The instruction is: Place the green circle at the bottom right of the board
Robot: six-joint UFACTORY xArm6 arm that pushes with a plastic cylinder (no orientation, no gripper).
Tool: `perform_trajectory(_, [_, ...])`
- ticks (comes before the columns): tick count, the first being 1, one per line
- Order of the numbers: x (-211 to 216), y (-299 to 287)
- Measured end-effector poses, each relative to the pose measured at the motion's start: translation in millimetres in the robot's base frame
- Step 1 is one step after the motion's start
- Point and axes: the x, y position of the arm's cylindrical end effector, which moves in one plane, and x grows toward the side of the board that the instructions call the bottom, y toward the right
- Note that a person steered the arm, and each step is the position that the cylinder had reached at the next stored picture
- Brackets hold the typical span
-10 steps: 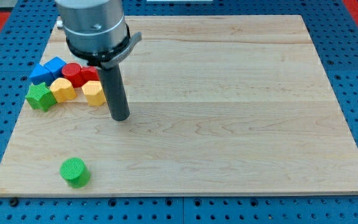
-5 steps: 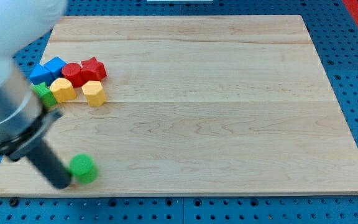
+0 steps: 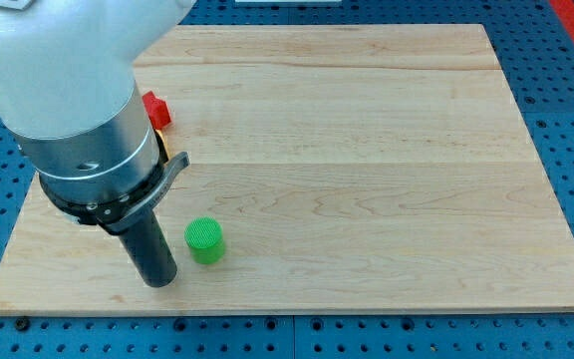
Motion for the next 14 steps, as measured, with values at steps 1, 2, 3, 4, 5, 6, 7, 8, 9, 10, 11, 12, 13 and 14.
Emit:
perform_trajectory(1, [0.0, 1.5])
perform_trajectory(2, [-4.5, 1.5])
perform_trajectory(3, [-25.6, 1.9])
perform_trajectory(4, [-27.5, 35.5])
perform_trajectory(5, [-51.4, 65.9])
perform_trajectory(6, [-64.1, 99.9])
perform_trajectory(7, [-64.1, 164.4])
perform_trajectory(8, [-64.1, 237.4])
perform_trajectory(9, [-63.5, 292.2])
perform_trajectory(10, [-70.0, 293.7])
perform_trajectory(11, [-70.0, 297.7])
perform_trajectory(12, [-70.0, 300.6])
perform_trajectory(13, [-70.0, 312.2])
perform_trajectory(14, [-70.0, 315.6])
